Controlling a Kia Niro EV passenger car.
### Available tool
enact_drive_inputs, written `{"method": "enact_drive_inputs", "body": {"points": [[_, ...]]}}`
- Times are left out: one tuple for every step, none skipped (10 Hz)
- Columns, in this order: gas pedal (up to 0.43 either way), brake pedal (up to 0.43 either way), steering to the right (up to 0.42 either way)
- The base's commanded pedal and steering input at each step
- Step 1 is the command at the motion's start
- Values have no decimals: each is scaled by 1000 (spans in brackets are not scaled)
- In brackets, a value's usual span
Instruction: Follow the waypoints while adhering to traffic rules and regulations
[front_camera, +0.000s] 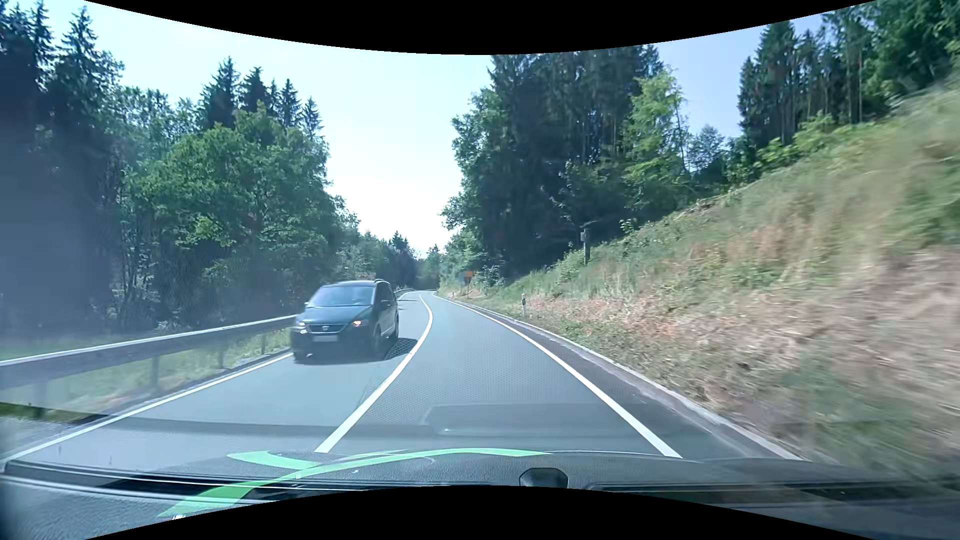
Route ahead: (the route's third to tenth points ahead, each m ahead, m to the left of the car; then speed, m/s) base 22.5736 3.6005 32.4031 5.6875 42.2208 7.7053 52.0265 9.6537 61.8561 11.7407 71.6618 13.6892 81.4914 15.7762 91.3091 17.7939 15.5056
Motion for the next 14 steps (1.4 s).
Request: {"method": "enact_drive_inputs", "body": {"points": [[220, 0, -51], [220, 0, -50], [220, 0, -48], [228, 0, -46], [228, 0, -45], [228, 0, -44], [228, 0, -43], [228, 0, -38], [228, 0, -36], [228, 0, -36], [248, 0, -33], [260, 0, -28], [260, 0, -24], [248, 0, -23]]}}
